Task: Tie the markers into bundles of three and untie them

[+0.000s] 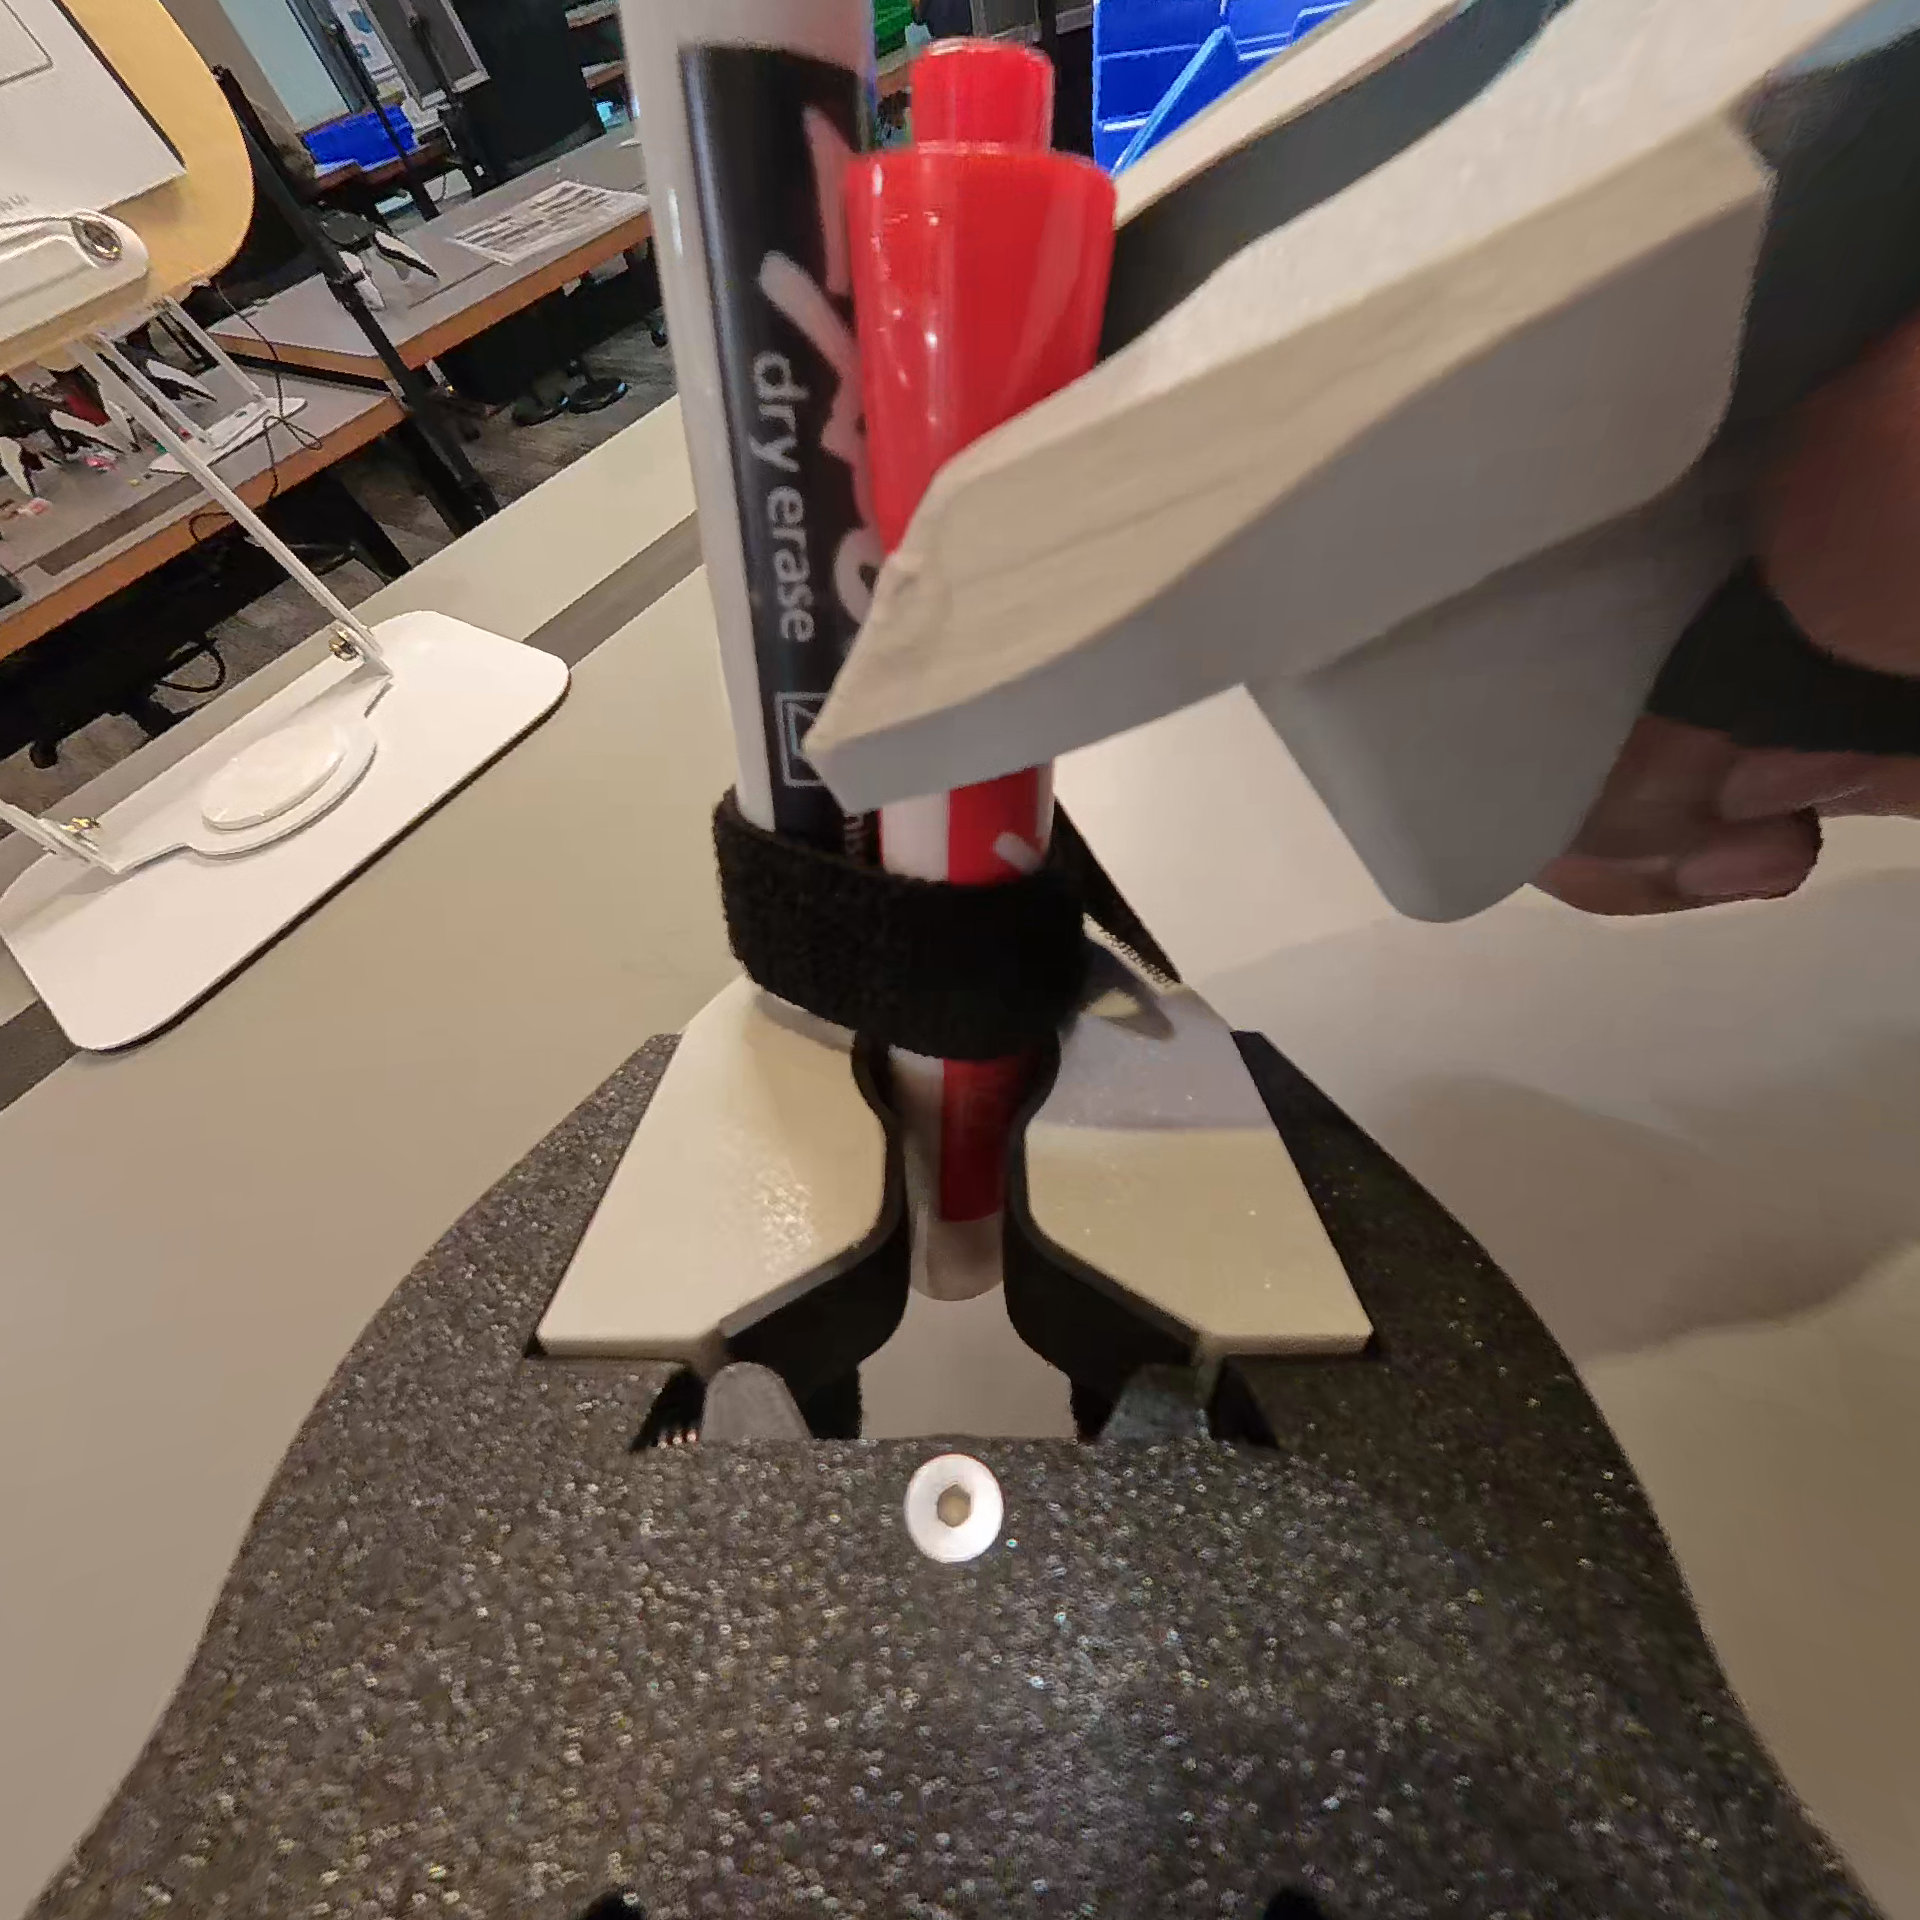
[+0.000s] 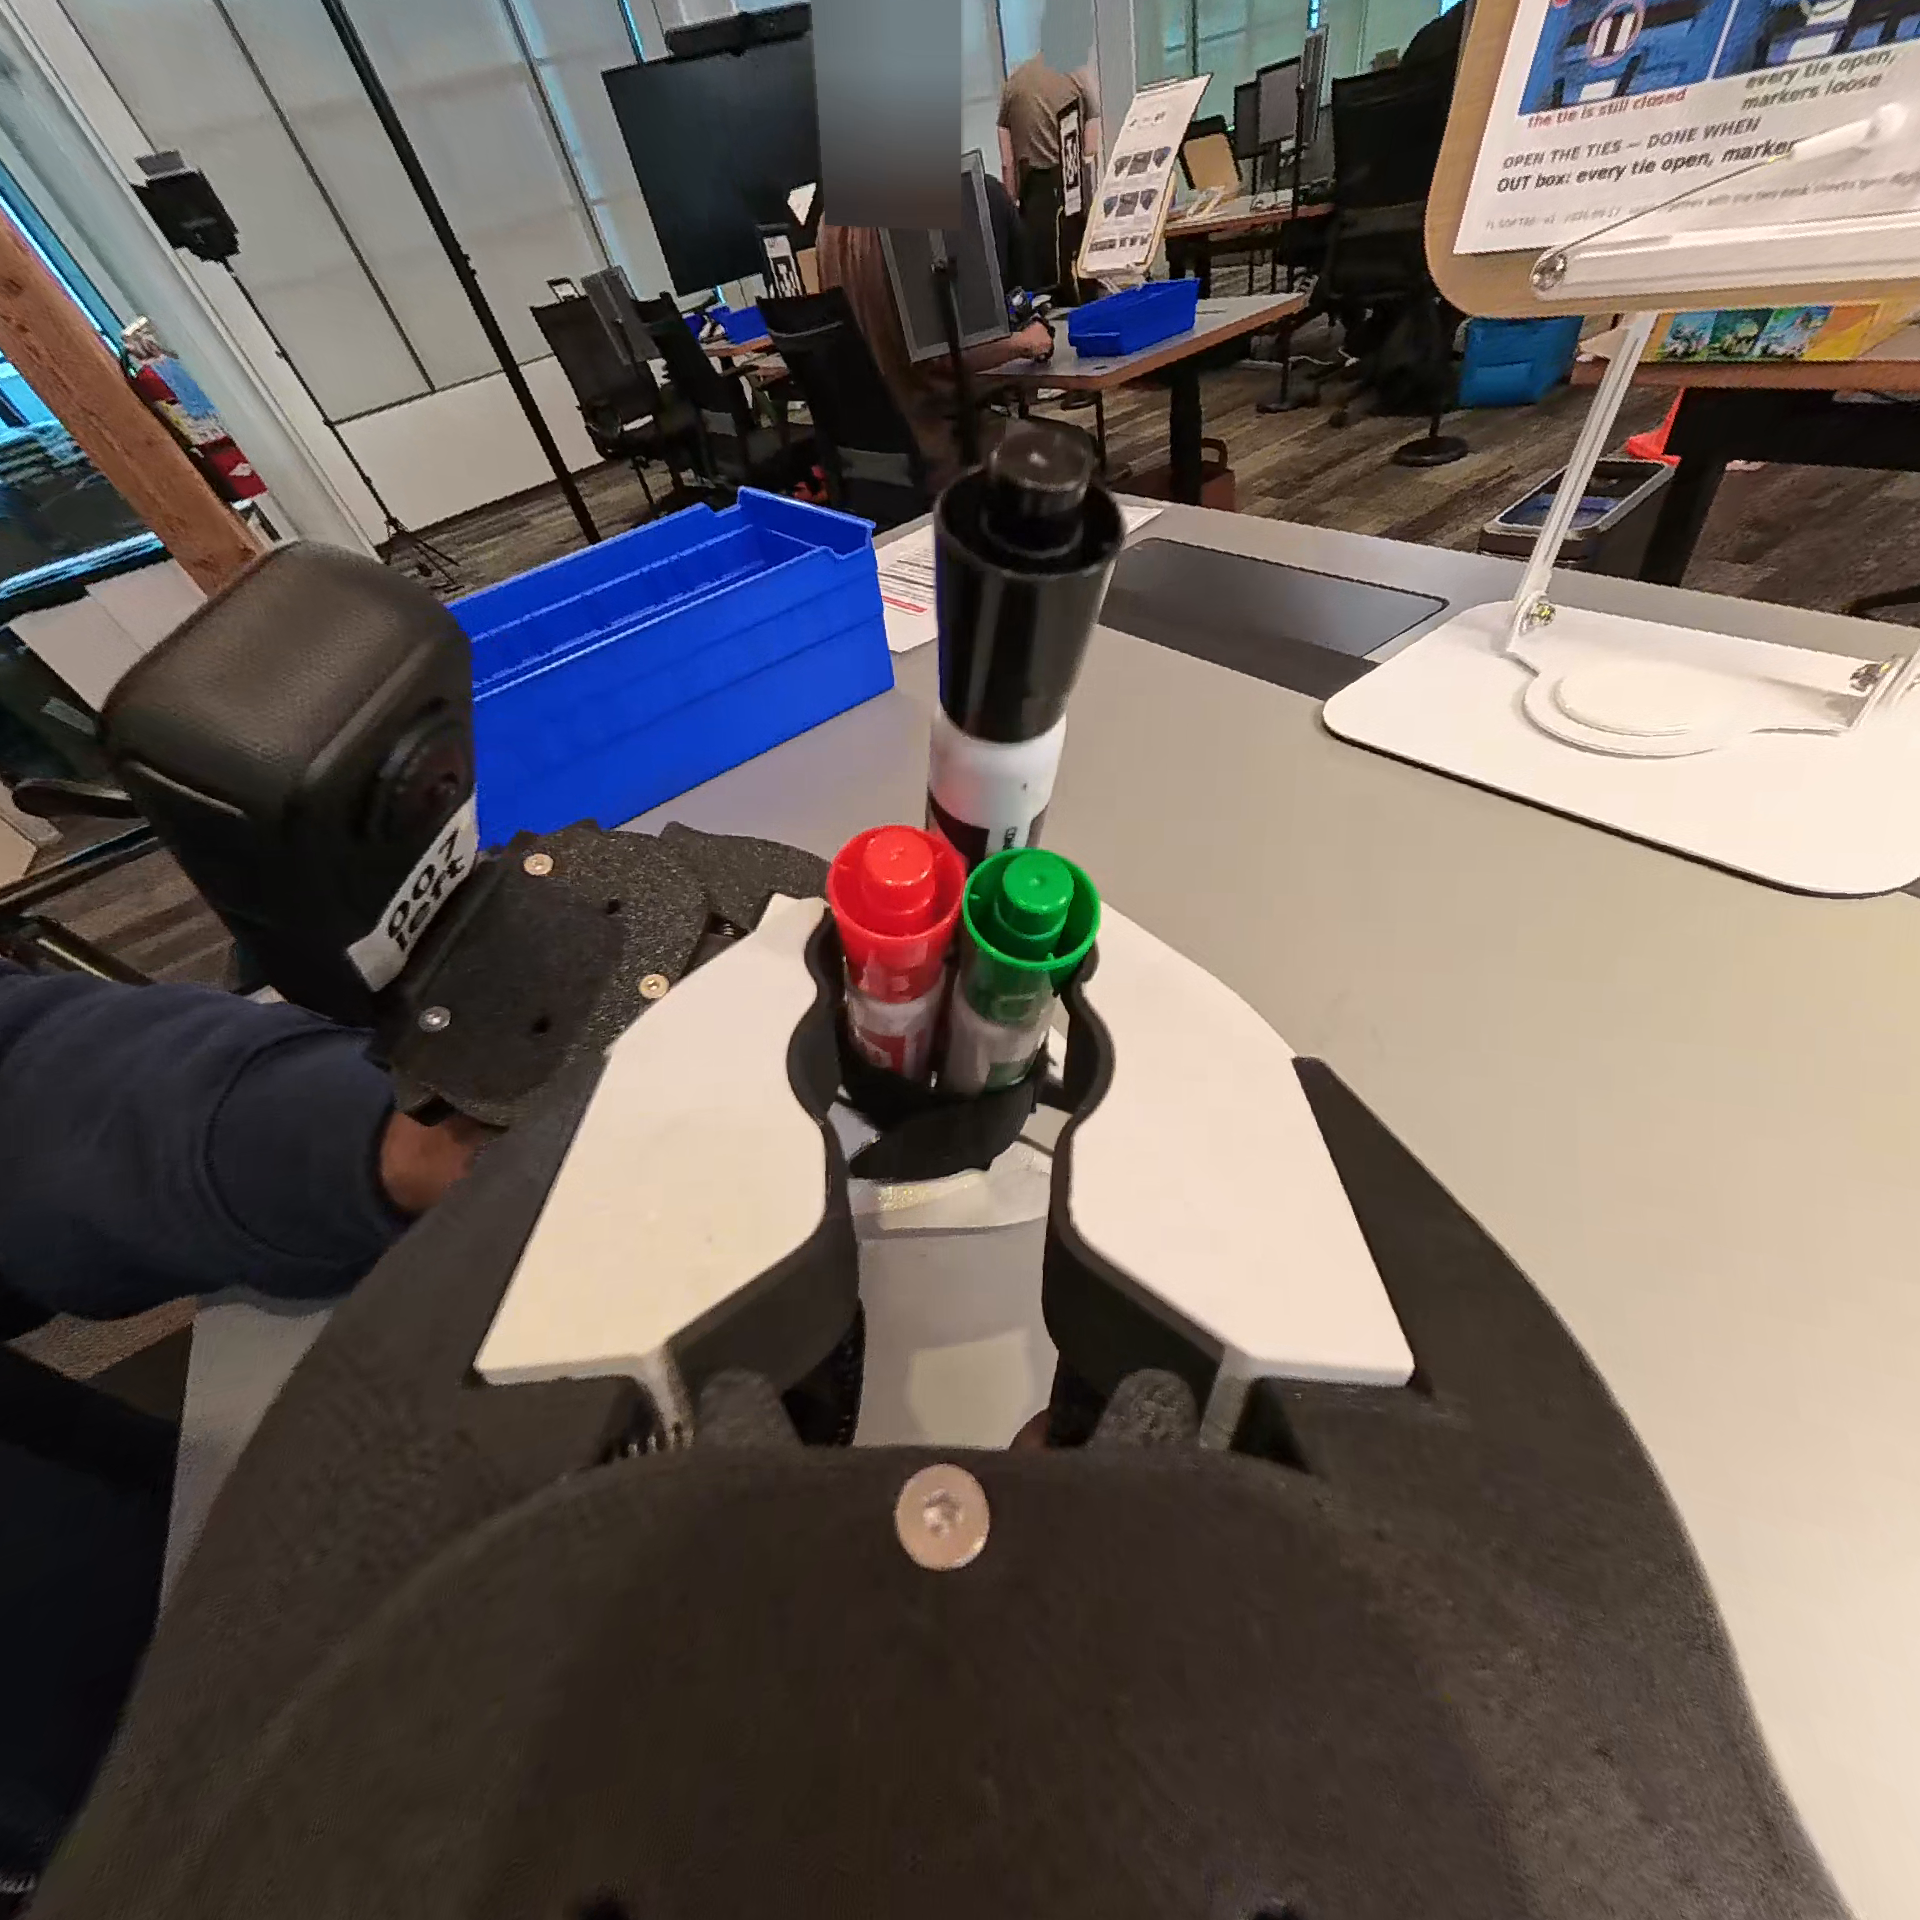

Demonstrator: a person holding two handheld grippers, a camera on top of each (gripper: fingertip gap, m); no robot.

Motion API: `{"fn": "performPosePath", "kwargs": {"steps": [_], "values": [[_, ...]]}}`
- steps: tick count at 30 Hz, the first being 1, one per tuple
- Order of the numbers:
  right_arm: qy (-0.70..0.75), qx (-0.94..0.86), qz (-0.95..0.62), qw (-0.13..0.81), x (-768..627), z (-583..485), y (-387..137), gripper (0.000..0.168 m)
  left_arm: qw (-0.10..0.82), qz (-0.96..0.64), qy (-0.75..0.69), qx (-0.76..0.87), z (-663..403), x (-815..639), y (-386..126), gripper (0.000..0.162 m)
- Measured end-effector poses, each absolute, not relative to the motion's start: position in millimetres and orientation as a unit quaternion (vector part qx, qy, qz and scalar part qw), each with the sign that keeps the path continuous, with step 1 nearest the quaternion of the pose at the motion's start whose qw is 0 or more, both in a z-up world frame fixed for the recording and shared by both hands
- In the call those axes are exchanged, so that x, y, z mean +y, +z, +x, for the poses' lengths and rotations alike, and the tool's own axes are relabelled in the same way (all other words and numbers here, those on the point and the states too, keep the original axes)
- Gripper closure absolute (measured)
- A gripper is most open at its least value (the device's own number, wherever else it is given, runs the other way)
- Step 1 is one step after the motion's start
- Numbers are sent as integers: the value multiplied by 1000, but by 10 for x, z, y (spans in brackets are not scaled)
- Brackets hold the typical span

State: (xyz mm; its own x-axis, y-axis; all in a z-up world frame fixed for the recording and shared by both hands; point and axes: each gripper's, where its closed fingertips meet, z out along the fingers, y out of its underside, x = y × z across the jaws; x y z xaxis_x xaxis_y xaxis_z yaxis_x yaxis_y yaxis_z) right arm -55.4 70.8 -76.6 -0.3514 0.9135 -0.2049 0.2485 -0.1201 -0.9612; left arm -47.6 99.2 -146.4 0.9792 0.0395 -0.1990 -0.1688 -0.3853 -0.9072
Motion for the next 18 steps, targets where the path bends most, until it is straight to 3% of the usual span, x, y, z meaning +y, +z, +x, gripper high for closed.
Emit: {"fn": "performPosePath", "kwargs": {"steps": [9, 13, 18], "values": [[583, -581, -496, 277, 783, -554, -676, 130, 538, -835, 103, 48, -568, 938, -1533, 135], [601, -565, -500, 264, 818, -552, -622, 130, 532, -833, 133, 69, -578, 939, -1553, 145], [604, -565, -498, 261, 820, -546, -619, 130, 543, -827, 126, 71, -563, 943, -1541, 146]]}}
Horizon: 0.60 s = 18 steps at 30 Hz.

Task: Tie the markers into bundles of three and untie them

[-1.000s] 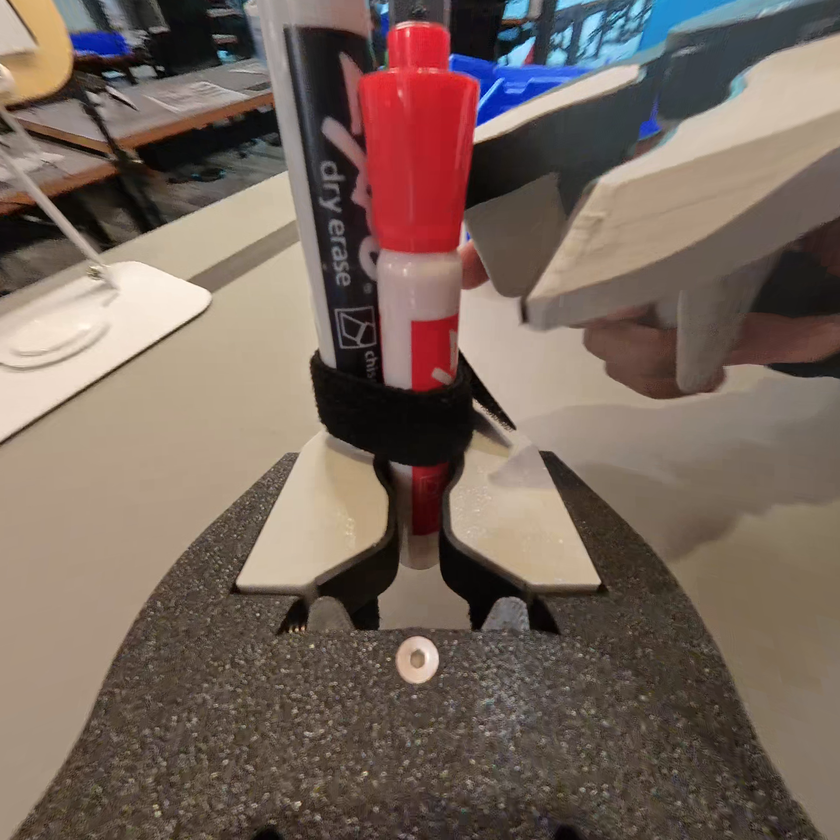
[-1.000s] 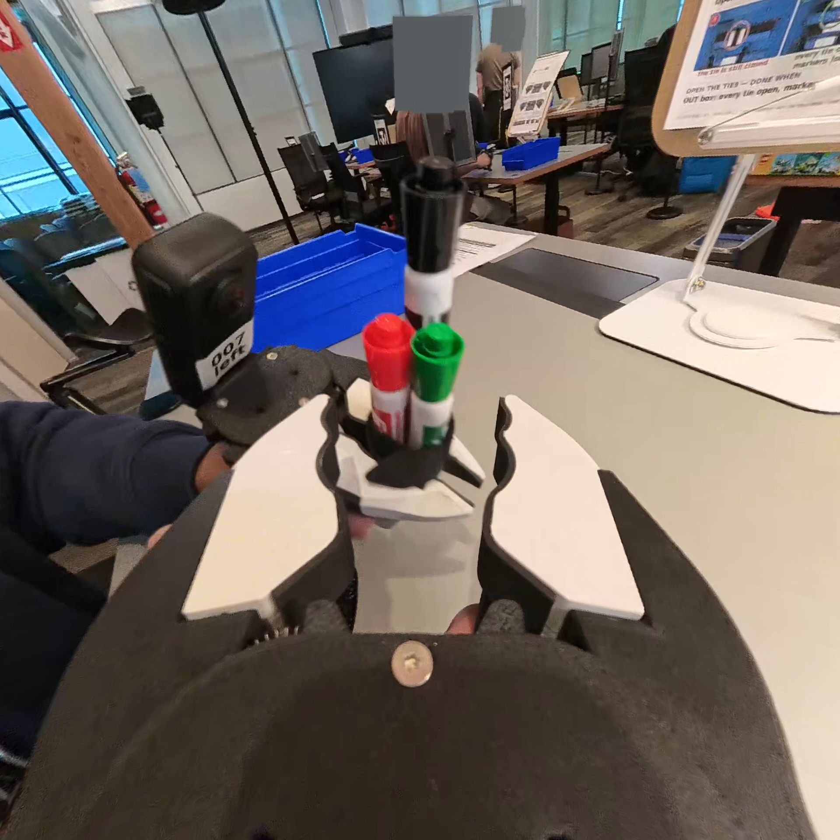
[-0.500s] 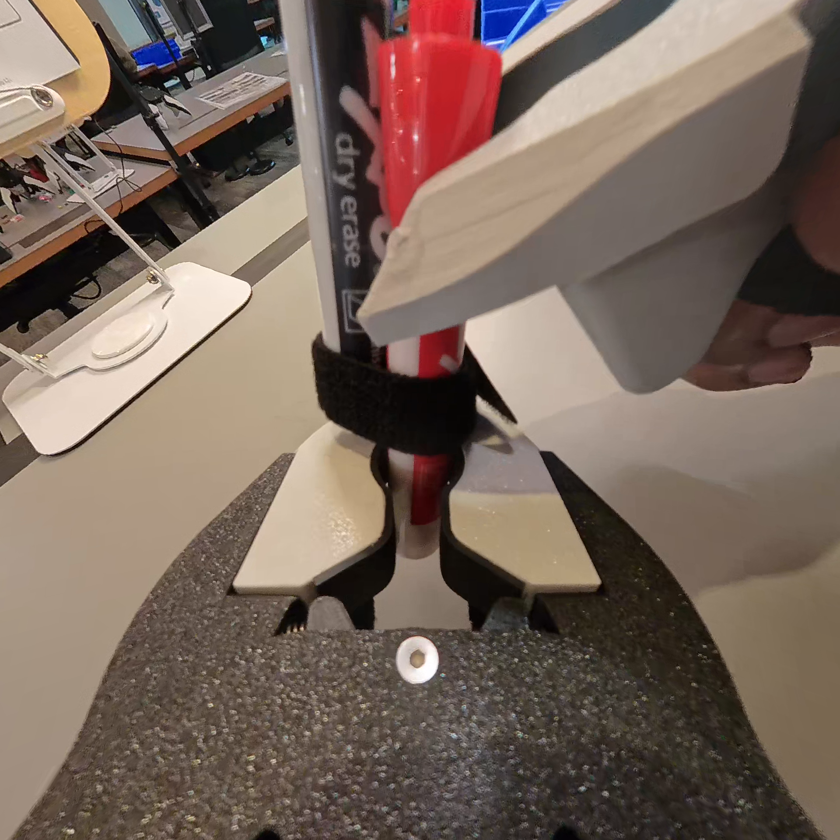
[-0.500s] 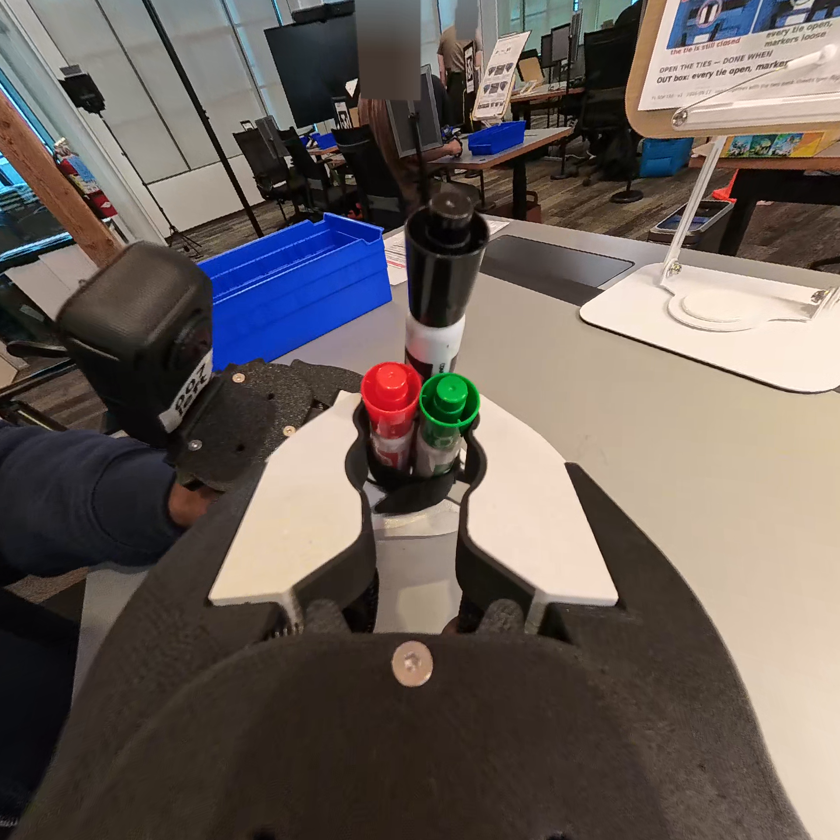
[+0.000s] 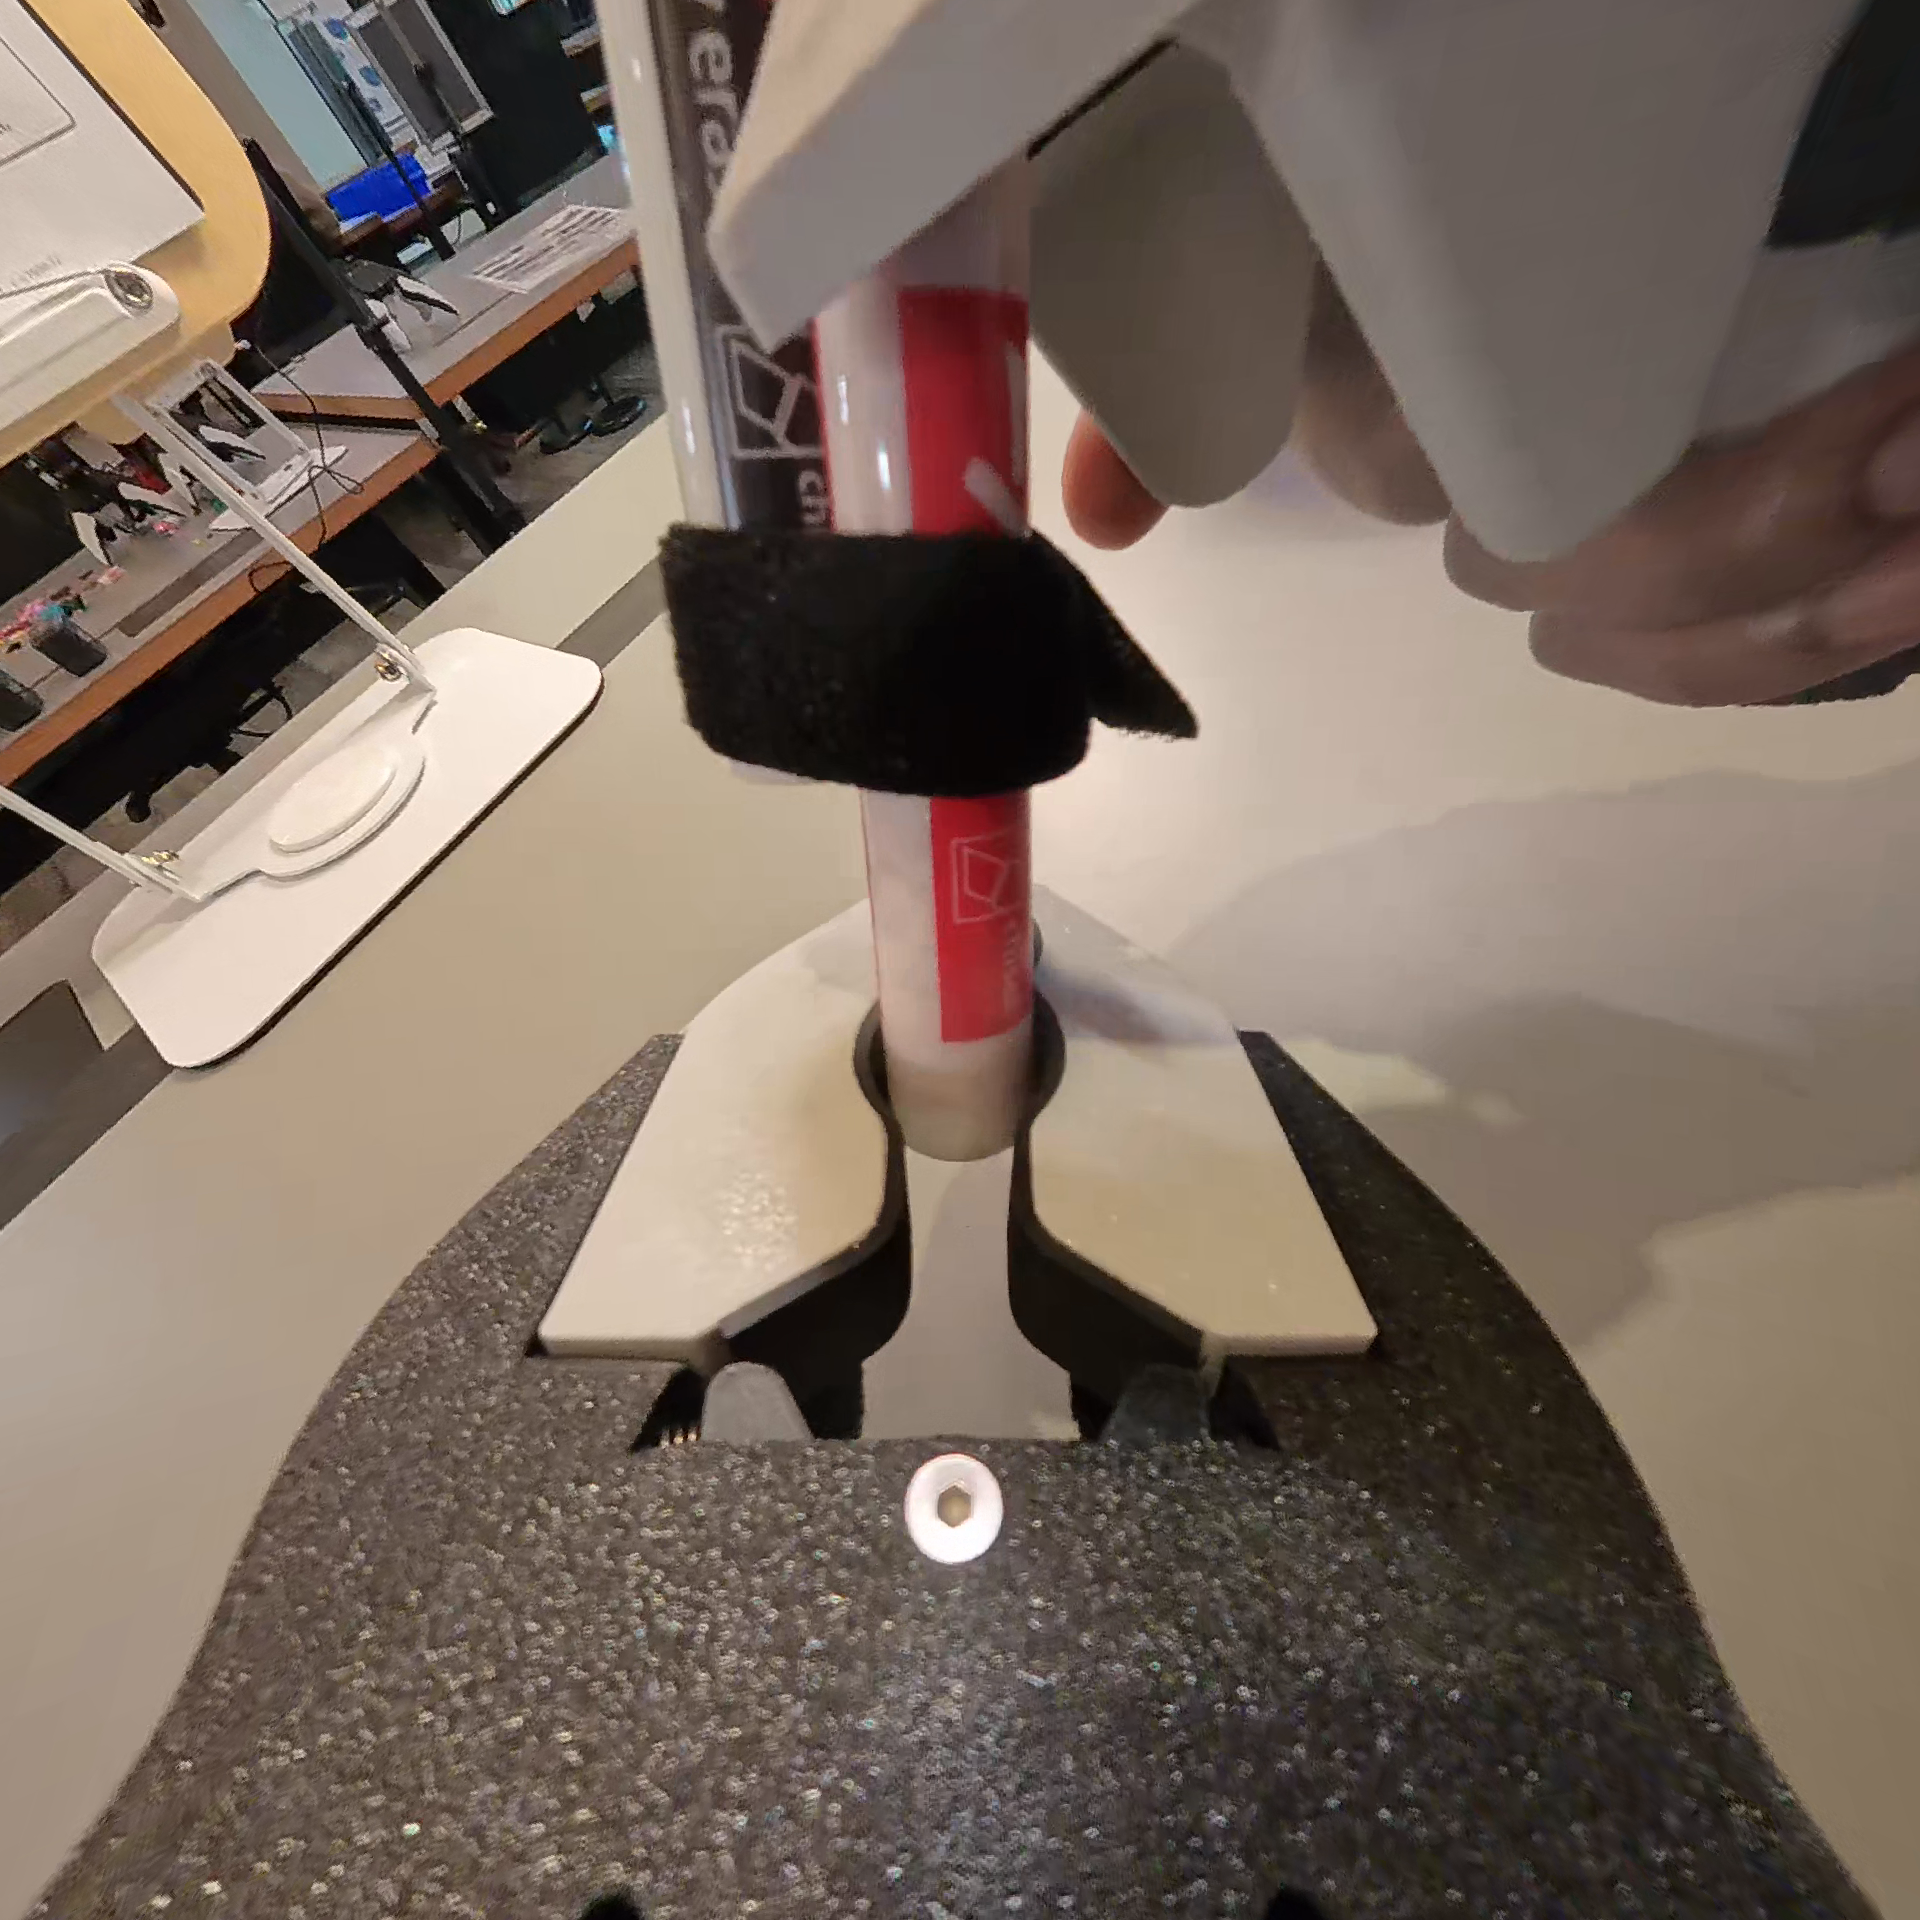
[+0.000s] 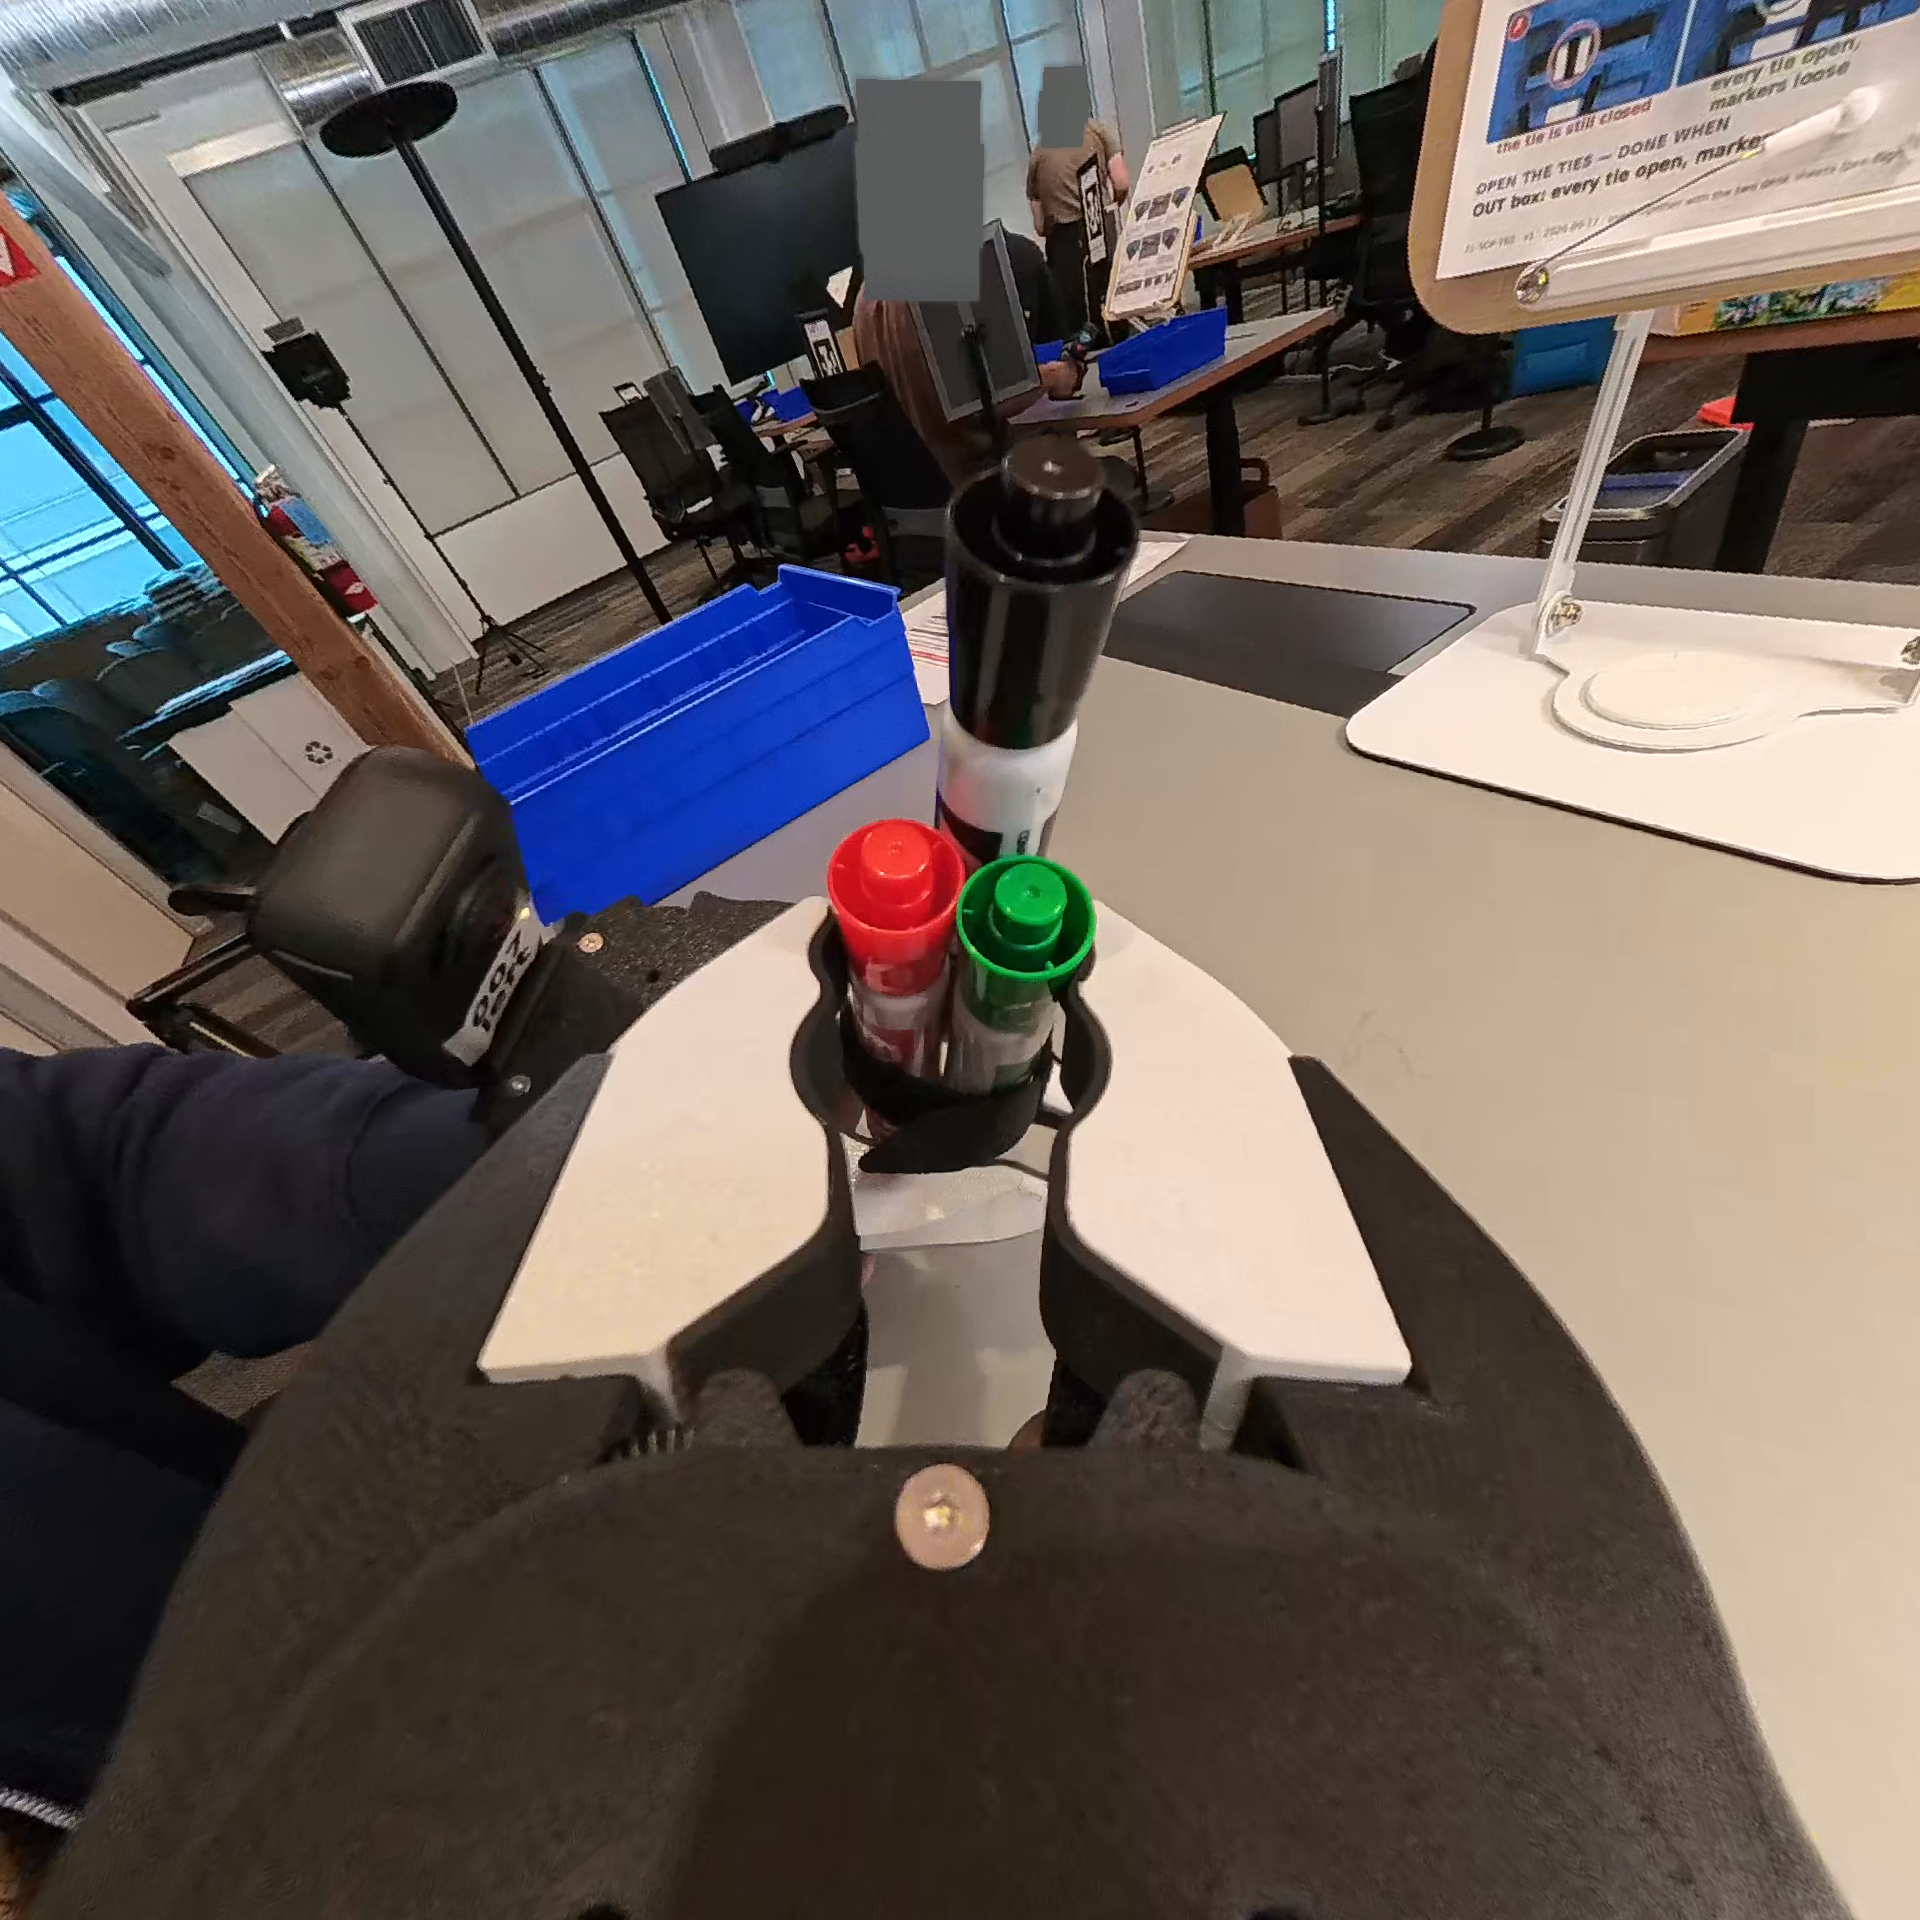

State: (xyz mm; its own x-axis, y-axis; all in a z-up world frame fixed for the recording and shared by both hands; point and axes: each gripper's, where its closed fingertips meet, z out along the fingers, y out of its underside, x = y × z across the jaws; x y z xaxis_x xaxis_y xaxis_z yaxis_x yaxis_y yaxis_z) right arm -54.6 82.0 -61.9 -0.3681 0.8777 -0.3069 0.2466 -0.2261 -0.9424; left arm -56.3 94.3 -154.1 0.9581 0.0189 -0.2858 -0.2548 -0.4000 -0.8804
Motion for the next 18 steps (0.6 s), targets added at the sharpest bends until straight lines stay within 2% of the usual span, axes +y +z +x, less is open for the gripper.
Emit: {"fn": "performPosePath", "kwargs": {"steps": [4, 6, 12, 14, 17, 18], "values": [[602, -577, -483, 266, 813, -529, -613, 127, 550, -824, 118, 69, -567, 939, -1527, 146], [599, -586, -465, 285, 854, -487, -555, 114, 541, -824, 147, 79, -635, 917, -1538, 146], [591, -584, -445, 333, 1178, -356, -257, 114, 505, -821, 238, 122, -798, 857, -1567, 146], [585, -596, -442, 327, 1181, -346, -266, 122, 489, -816, 272, 146, -815, 855, -1567, 146], [568, -622, -434, 320, 1124, -338, -367, 149, 475, -807, 307, 170, -815, 848, -1554, 146], [565, -625, -433, 321, 1116, -339, -392, 149, 472, -807, 311, 173, -814, 843, -1553, 146]]}}
